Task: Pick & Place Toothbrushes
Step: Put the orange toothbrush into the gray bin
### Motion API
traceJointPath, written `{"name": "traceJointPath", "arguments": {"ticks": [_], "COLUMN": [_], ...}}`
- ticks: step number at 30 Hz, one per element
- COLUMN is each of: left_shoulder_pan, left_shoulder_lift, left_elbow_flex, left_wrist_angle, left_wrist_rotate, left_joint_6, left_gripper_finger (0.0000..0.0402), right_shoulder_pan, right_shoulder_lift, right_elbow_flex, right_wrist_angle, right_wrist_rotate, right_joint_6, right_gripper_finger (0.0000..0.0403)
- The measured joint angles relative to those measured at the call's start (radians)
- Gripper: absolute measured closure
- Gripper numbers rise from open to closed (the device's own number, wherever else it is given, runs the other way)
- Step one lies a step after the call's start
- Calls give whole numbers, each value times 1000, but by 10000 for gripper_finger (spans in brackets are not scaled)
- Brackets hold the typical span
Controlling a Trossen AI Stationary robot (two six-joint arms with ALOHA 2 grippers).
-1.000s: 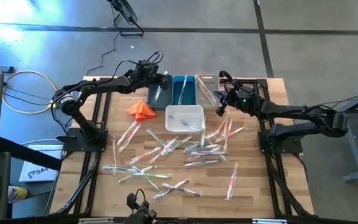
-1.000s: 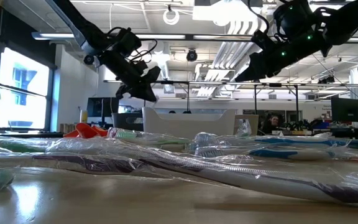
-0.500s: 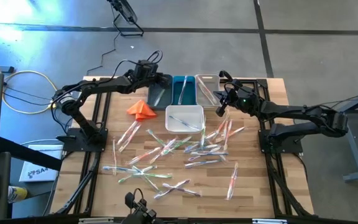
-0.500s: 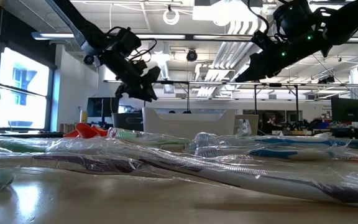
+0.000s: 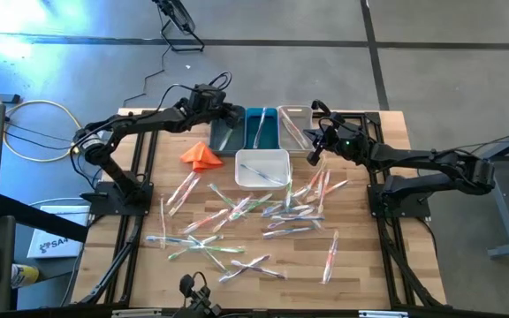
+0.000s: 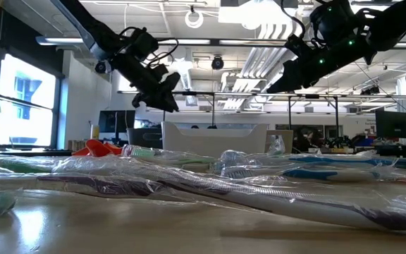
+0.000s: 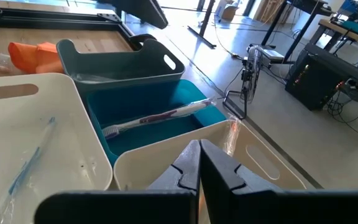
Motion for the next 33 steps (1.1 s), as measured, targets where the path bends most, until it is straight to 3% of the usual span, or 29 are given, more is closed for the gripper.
{"name": "traceJointPath", "arguments": {"ticks": [5,17,25,33], "left_shoulder_pan": [-11,-165,-334,-433], "left_shoulder_lift": [-57,-179,-220,-256], "left_elbow_flex": [0,-1,-1,-1], "left_wrist_angle": [-70,-349,-358,-412], "left_wrist_rotate": [60,-30,-15,-15], "left_joint_6": [12,48,77,133], "left_gripper_finger": [297,297,297,297], "right_shoulder_pan": [0,0,0,0], "right_shoulder_lift": [0,0,0,0], "right_elbow_flex": [0,0,0,0], "right_wrist_angle": [0,-1,-1,0], "right_wrist_rotate": [0,0,0,0], "right_joint_6": [0,-1,-1,-1], "right_gripper_finger": [400,400,400,400]}}
